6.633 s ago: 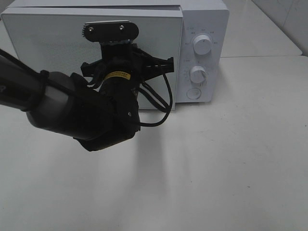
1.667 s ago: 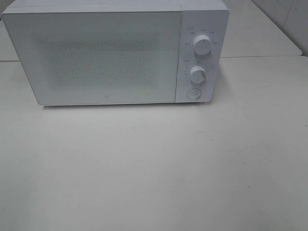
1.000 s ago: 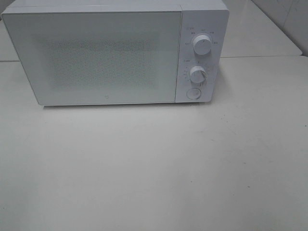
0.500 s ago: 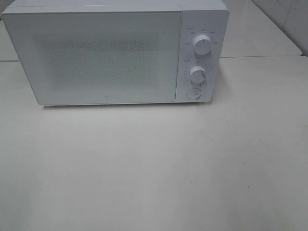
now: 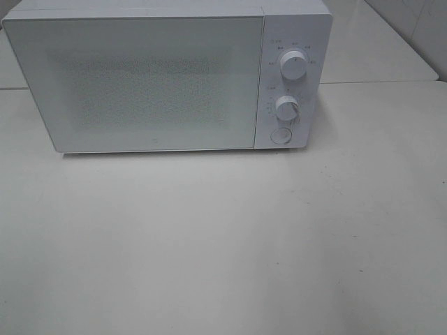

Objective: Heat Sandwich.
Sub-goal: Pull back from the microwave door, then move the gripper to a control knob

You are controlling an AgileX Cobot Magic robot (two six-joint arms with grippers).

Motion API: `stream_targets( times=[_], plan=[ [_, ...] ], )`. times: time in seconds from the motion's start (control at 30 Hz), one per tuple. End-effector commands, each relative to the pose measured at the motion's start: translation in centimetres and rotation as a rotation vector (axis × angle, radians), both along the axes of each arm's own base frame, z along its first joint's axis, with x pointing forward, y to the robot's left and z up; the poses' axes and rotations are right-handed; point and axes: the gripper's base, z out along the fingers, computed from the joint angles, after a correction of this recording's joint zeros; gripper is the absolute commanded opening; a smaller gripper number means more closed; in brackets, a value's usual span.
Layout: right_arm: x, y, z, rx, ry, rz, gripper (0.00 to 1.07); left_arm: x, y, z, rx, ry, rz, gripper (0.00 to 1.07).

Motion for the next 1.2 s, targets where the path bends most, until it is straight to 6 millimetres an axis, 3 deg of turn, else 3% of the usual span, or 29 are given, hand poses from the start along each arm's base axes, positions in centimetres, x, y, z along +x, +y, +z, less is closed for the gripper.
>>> stream_targets(
  times=[0.03,0.17,0.3,0.43,0.6,1.03,1.2],
  plan=[
    [2.9,0.7,-0.7,0.056,0.05,0.034,0.74,-0.3,-0.1,0.1,-0.011,-0.034,0.002,0.7],
    [4.7,1.3,-1.6,0.053,0.094,0.054,0.74,-0.3,-0.1,0.1,-0.011,-0.034,0.002,0.7],
    [7.4,3.6,-3.3,0.051,0.139,0.176,0.74,-0.3,-0.1,0.1,-0.011,-0.034,0.002,0.7],
    [8.6,5.1,-4.5,0.077,0.185,0.234,0.74,-0.3,-0.1,0.1,-0.011,-0.034,0.002,0.7],
    [10.8,7.3,-7.5,0.155,0.301,0.256,0.74,-0.3,-0.1,0.1,-0.011,-0.034,0.002,0.7],
    [12.4,12.8,-12.3,0.057,0.29,0.321,0.74,-0.3,-0.1,0.1,-0.011,-0.034,0.002,0.7],
    [12.7,15.0,-15.2,0.029,0.252,0.26,0.74,-0.3,-0.1,0.1,-0.011,-0.034,0.002,0.7]
  ],
)
